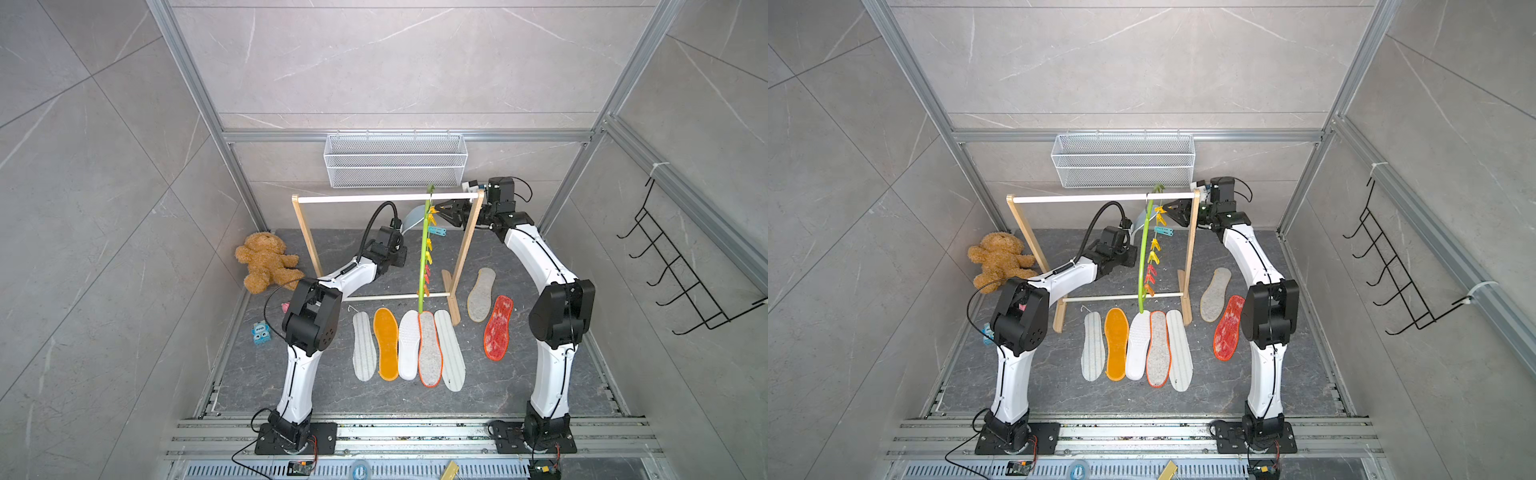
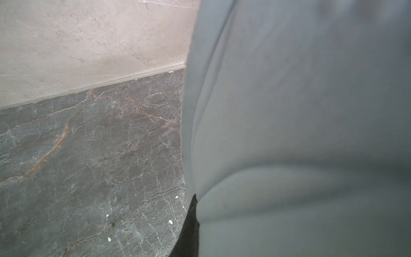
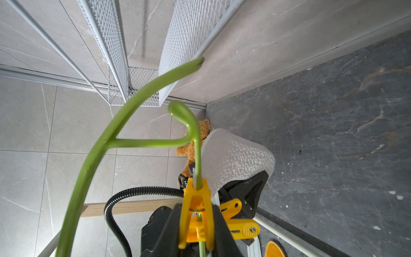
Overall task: Take the shoe insoles off the hanger
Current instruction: Open the clamp at the hanger.
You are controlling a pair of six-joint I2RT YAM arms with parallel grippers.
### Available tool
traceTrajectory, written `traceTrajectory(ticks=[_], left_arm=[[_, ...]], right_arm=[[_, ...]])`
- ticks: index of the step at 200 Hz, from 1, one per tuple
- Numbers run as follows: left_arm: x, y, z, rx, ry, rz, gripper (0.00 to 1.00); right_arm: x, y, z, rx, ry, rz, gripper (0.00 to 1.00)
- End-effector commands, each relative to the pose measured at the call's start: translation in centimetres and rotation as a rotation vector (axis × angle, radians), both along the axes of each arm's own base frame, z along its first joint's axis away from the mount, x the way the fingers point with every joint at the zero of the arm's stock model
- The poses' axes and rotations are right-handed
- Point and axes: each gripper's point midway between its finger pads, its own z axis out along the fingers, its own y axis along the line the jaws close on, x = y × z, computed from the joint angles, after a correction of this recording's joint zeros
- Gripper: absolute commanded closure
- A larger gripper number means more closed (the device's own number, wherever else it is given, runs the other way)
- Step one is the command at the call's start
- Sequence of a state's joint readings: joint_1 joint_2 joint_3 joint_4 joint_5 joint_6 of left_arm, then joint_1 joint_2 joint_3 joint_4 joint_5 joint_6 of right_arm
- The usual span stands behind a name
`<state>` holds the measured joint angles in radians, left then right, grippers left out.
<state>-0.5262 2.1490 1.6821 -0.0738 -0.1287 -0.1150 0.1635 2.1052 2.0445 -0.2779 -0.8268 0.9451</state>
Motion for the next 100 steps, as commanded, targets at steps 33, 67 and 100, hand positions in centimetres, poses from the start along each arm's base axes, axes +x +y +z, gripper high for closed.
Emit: traceTrajectory(ticks=[33,67,100], left_arm=[[0.4,0.5,2.1,-0.04,-0.054,0.027,1.0],[0.2,1.3,1.4,-0.071,-0.039,0.06,1.0],[0.0,2.1,0.9,-0.109,-0.026,0.09,1.0]], right_arm=[[0.0,0.3,1.1,-0.009,-0.039,0.008,0.84],[0.0,0.3,1.2,-0.008,-0.04,0.009,0.86],[0.0,0.5,1.1,-0.006,-0.038,0.009,0.86]])
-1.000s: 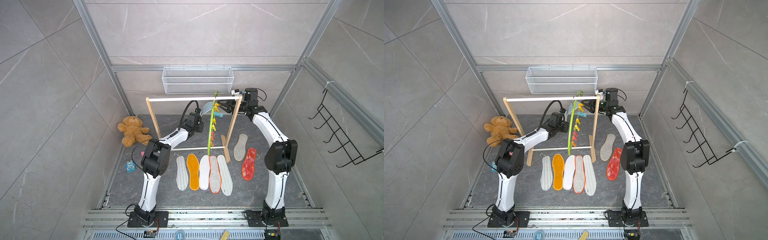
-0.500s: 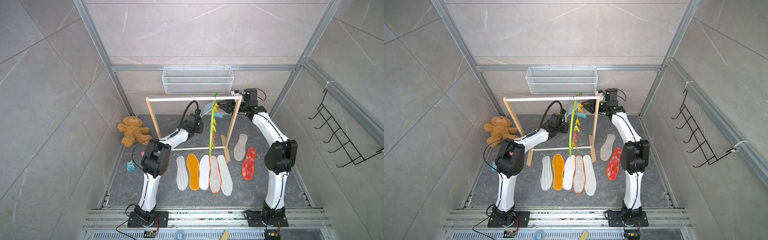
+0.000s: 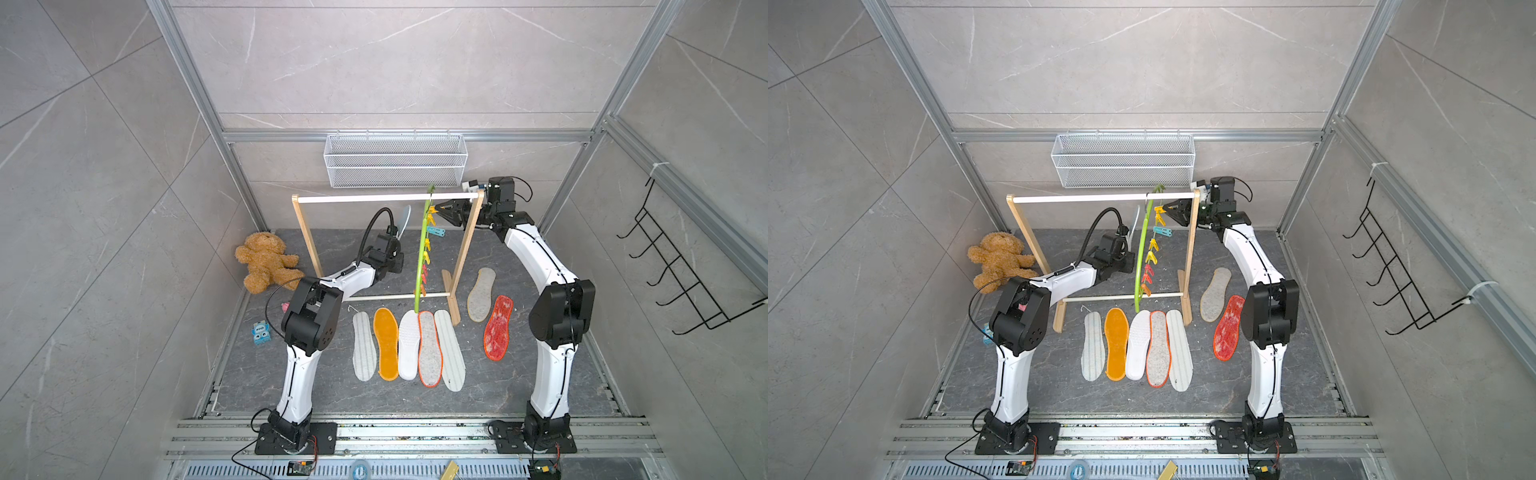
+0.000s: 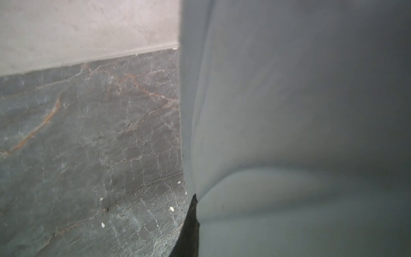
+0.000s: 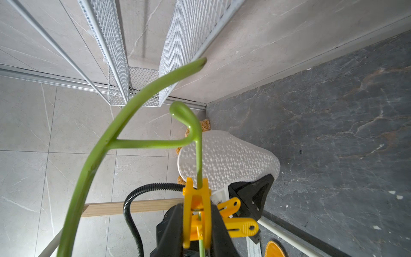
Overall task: Take the shoe insoles off the hanger
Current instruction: Open the clamp at the hanger.
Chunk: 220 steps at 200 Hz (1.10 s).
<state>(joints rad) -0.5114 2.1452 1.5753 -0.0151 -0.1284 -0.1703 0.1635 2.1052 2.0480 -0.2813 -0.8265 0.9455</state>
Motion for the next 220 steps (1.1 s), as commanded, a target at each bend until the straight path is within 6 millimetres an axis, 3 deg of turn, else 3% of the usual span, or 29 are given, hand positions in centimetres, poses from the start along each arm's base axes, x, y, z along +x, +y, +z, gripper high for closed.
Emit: traceTrajectory(ticks=[1,33,129,184,220], left_arm=[[0.8,0.6,4.2,-0.089,-0.082,0.046,1.0],[0.5,0.9,3.8,-0.092,-0.074,0.051,1.0],[0.4,1.1,3.7,-0.095,-0.068,0.052,1.0],[-0.2,1.5,3.7,-0.102,-0.062,0.057,1.0],[-0.8,1.8,3.4,-0.105,-0.056,0.064,1.0]], right_arm=[[0.1,0.5,1.0,-0.006,-0.038,0.009,0.87],[0.1,0.6,1.0,-0.004,-0.036,0.011,0.86],[-0.1,1.2,0.9,-0.005,-0.038,0.018,0.64],[-0.2,0.3,1.0,-0.051,-0.046,-0.015,0.36],[-0.1,-1.3,0.8,-0.068,-0.033,-0.068,0.28]])
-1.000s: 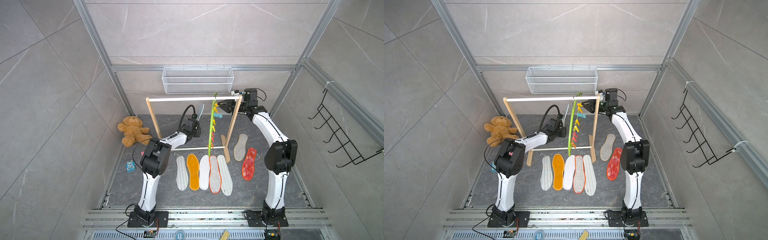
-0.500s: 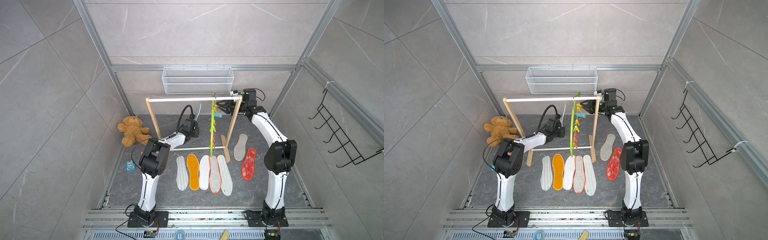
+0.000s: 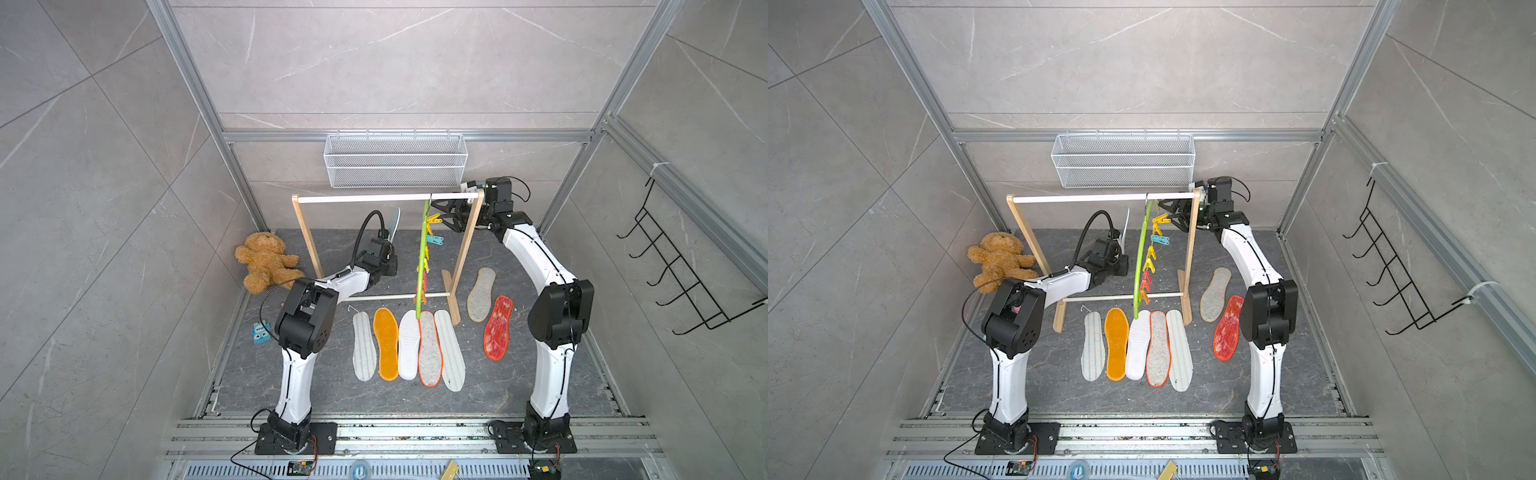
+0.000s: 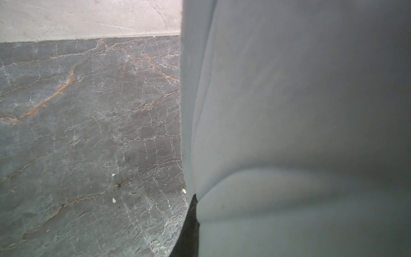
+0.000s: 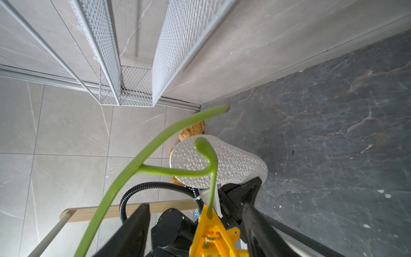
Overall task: Take the shoe insoles off the hanger
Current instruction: Open the clamp at the hanger, then place the insole at the center of the board.
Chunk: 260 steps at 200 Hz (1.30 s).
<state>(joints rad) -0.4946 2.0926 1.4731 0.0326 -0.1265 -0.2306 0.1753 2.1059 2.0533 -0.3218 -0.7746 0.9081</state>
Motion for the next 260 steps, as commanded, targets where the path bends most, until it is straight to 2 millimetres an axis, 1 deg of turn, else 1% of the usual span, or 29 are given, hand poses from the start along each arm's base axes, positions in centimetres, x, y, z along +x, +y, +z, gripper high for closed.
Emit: traceTrajectory(ticks=[1,4,30,71,92,111,136,156,185,211,228,260], left_arm=[[0.2,0.1,3.9,-0.058,-0.076,0.013,1.0],[0.1,0.1,3.8,-0.059,-0.075,0.012,1.0],[-0.5,0.4,3.6,-0.069,-0.068,0.02,1.0],[-1.7,1.1,3.2,-0.088,-0.051,0.036,1.0],[-2.6,1.5,3.1,-0.095,-0.038,0.047,1.0],[-3.6,1.9,3.0,-0.102,-0.026,0.052,1.0],[-5.0,2.4,3.0,-0.112,-0.007,0.062,1.0],[-6.2,2.4,3.0,-0.104,0.009,0.054,1.0],[-8.4,2.5,2.4,-0.081,0.045,0.039,1.0],[-10.4,3.0,1.9,-0.076,0.083,0.04,1.0],[-11.7,3.4,1.6,-0.082,0.102,0.045,1.0],[-13.8,3.8,1.6,-0.075,0.125,0.039,1.0]], right_arm=[[-0.2,-1.5,1.7,-0.021,-0.036,-0.045,0.27],[-0.1,-1.7,1.4,-0.023,-0.031,-0.051,0.27],[-0.1,-3.1,1.4,-0.015,-0.03,-0.087,0.24],[-0.4,-5.5,0.9,-0.01,-0.021,-0.139,0.22],[-0.8,-7.4,0.3,-0.007,-0.015,-0.178,0.22],[-1.3,-9.4,-0.9,-0.003,0.001,-0.216,0.21],[-2.6,-11.1,-2.4,-0.011,0.016,-0.241,0.21],[-3.7,-11.9,-3.9,-0.037,0.032,-0.25,0.21],[-5.6,-12.9,-5.7,-0.057,0.046,-0.27,0.2],[-7.3,-13.9,-7.3,-0.095,0.055,-0.292,0.2],[-8.4,-14.5,-7.9,-0.101,0.056,-0.305,0.2],[-10.7,-14.9,-8.9,-0.137,0.062,-0.305,0.19]])
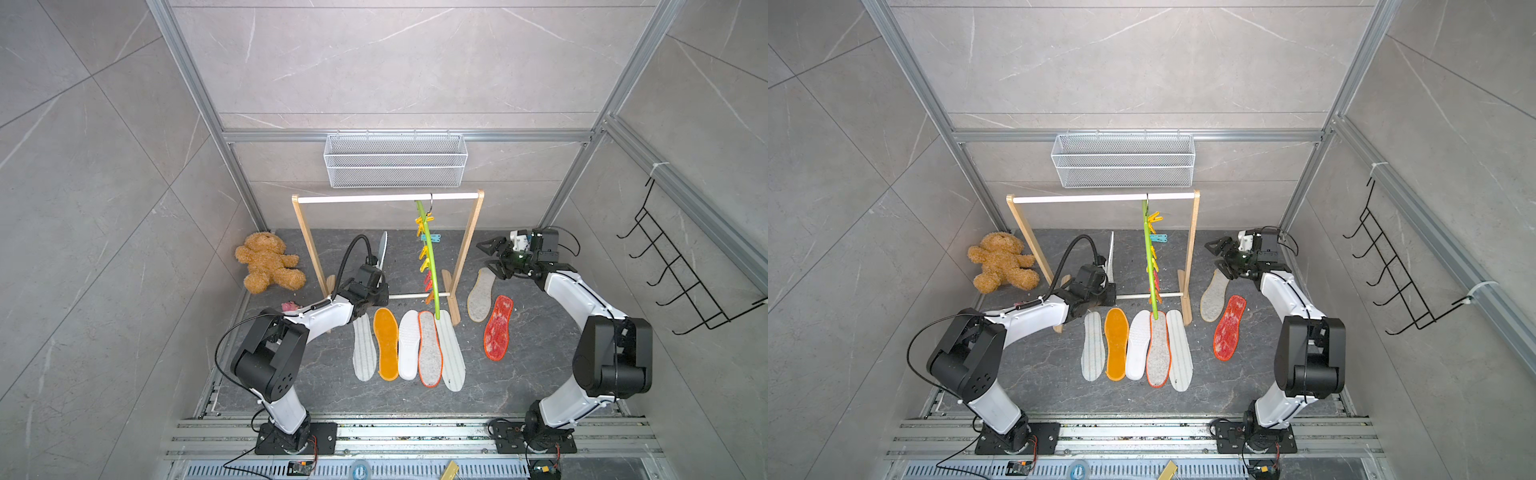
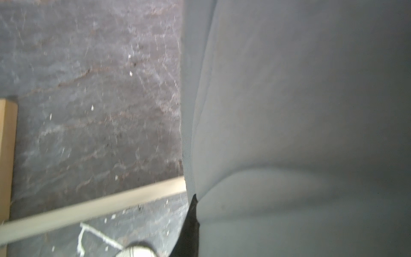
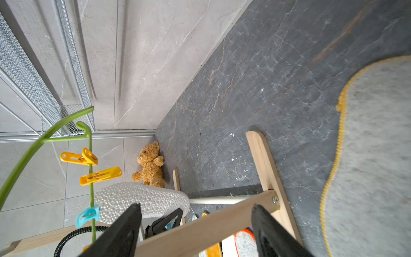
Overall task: Take the shoe insoles off the hanger
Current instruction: Place the insole at the center of the board.
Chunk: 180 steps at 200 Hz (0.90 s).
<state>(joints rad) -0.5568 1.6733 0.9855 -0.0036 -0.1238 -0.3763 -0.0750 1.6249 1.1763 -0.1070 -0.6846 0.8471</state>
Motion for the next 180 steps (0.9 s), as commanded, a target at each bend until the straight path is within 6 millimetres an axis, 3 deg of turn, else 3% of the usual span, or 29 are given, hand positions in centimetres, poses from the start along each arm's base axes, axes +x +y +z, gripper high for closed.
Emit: traceTrajectory(ticks=[1,66,180], left_arm=[[-1.2,0.2,1.7,-0.024,-0.008,0.008,1.0],[-4.7,1.6,1.1,-0.029,0.044,0.018,1.0],[-9.4,4.6,0.5,-0.044,0.111,0.08,1.0]], right_arm=[[-1.3,-0.4,1.1,-0.057,-0.067,0.005,0.19],[-4.9,-1.4,0.0,-0.136,-0.053,0.015,0.19],[-8.5,-2.0,-1.4,-0.166,-0.048,0.012,0.17]])
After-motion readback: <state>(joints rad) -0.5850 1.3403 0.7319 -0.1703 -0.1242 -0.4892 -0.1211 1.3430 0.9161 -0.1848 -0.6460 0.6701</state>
